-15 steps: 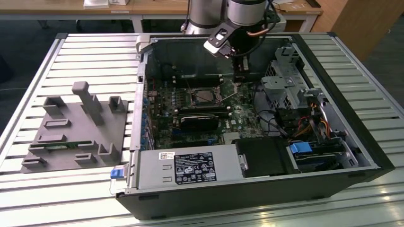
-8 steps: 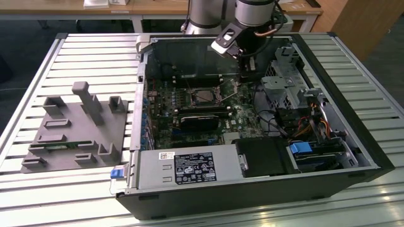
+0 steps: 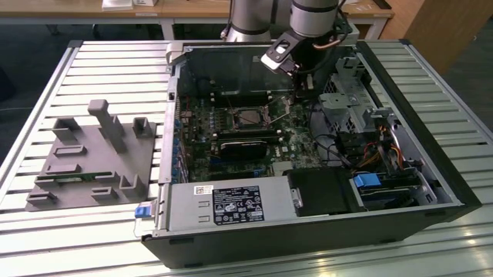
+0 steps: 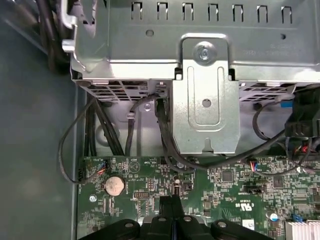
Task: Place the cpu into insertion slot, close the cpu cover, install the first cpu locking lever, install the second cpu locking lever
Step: 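Close the cpu cover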
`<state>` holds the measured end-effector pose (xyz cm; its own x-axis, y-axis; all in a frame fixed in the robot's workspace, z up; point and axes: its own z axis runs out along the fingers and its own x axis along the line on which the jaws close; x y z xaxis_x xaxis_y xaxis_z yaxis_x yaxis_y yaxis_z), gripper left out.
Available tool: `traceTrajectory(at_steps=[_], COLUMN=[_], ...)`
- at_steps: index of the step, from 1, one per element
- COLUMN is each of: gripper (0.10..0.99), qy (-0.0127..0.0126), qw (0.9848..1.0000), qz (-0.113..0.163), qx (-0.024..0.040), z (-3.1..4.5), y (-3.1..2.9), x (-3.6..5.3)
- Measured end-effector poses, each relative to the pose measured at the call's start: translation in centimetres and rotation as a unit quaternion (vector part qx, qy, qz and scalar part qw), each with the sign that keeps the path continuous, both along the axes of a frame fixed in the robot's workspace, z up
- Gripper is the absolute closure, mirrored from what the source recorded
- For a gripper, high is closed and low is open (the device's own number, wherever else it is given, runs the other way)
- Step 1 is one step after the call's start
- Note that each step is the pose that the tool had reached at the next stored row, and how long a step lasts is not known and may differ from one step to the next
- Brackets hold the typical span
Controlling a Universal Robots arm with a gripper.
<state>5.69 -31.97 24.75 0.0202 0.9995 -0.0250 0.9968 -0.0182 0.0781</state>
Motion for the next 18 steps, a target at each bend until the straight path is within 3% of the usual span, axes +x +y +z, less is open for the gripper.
traceTrajectory(at_steps=[9, 17, 18], gripper=[0.984, 0.984, 0.984], qy=[0.0067, 0.0076, 0.0090], qw=[1.0000, 1.0000, 1.0000], qz=[0.000, 0.000, 0.000], qx=[0.0000, -0.0001, 0.0000], z=[-1.03, -1.14, -1.15], y=[0.00, 0.00, 0.00], x=[0.35, 0.41, 0.42])
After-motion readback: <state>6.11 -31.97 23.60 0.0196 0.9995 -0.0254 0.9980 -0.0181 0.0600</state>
